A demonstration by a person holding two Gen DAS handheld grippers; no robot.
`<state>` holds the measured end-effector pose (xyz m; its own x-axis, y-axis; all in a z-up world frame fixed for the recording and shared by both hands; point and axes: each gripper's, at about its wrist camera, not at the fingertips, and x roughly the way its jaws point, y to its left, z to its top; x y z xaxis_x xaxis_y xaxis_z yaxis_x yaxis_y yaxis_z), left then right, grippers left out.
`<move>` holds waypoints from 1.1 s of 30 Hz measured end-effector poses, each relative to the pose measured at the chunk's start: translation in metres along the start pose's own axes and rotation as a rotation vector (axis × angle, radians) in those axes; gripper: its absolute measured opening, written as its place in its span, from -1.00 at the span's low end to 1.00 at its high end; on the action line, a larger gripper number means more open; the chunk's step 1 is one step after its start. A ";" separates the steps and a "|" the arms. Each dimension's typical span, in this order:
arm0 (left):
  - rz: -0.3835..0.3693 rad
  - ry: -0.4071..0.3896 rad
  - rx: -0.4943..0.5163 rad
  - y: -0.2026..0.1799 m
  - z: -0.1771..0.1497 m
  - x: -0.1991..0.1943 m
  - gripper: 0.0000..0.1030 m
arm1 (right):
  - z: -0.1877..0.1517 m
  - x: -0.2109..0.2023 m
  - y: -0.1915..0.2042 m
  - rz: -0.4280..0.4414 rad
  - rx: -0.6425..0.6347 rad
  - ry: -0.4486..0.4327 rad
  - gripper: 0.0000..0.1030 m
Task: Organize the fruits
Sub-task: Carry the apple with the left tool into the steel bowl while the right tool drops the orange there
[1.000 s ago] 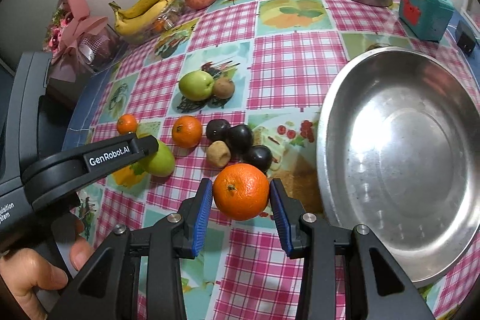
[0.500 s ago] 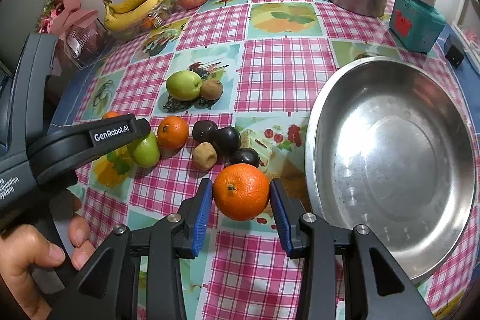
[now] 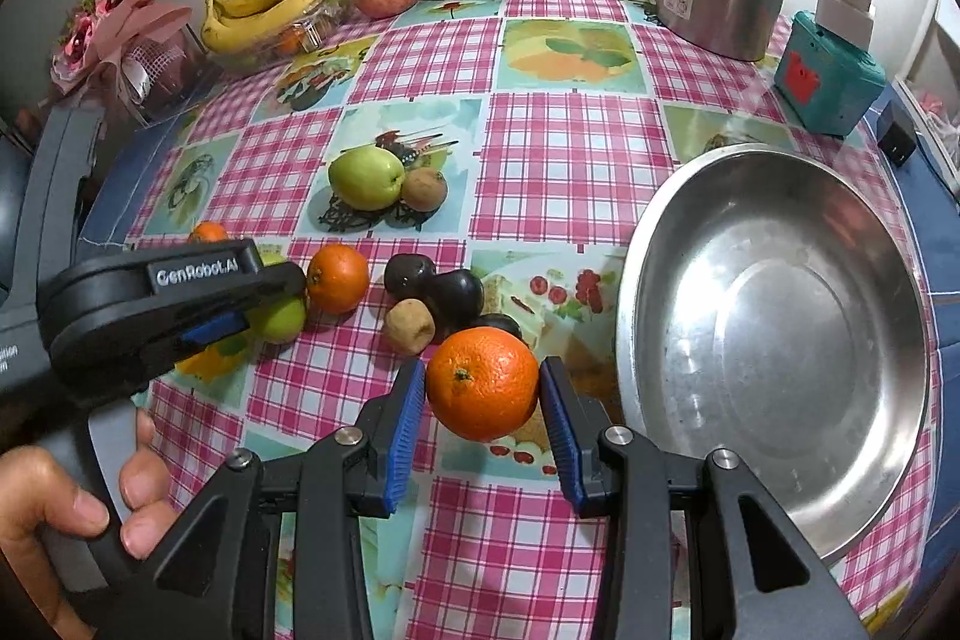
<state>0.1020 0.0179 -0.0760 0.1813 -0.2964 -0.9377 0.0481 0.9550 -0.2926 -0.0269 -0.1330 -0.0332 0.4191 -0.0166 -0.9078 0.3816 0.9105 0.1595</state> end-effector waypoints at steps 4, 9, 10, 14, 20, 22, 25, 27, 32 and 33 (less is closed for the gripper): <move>-0.018 -0.007 -0.031 0.002 -0.004 -0.011 -0.19 | 0.002 -0.003 -0.004 0.024 0.025 -0.002 -0.21; -0.034 -0.055 0.007 -0.015 -0.009 -0.031 -0.19 | 0.004 -0.010 -0.024 0.033 0.087 -0.019 -0.21; -0.039 -0.062 0.025 -0.021 -0.012 -0.035 -0.19 | 0.005 -0.013 -0.031 0.034 0.106 -0.029 -0.21; -0.067 -0.068 0.139 -0.061 -0.028 -0.041 -0.19 | 0.008 -0.025 -0.055 -0.006 0.146 -0.069 -0.21; -0.099 -0.022 0.336 -0.123 -0.062 -0.026 -0.19 | 0.006 -0.030 -0.106 -0.103 0.241 -0.082 -0.21; -0.110 -0.010 0.395 -0.140 -0.074 -0.022 -0.19 | 0.004 -0.030 -0.122 -0.125 0.273 -0.076 -0.21; -0.130 -0.003 0.474 -0.159 -0.088 -0.018 -0.19 | -0.002 -0.027 -0.147 -0.134 0.340 -0.058 -0.21; -0.138 -0.006 0.526 -0.170 -0.096 -0.016 -0.19 | -0.005 -0.025 -0.159 -0.140 0.374 -0.044 -0.20; -0.181 0.029 0.557 -0.179 -0.101 -0.008 -0.18 | -0.012 -0.022 -0.177 -0.148 0.443 -0.014 -0.20; -0.189 0.036 0.550 -0.179 -0.101 -0.007 -0.18 | -0.013 -0.022 -0.178 -0.153 0.448 -0.012 -0.20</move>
<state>-0.0070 -0.1513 -0.0358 0.0866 -0.4528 -0.8874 0.5816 0.7462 -0.3240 -0.1145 -0.2898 -0.0465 0.3389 -0.1434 -0.9298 0.7565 0.6291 0.1787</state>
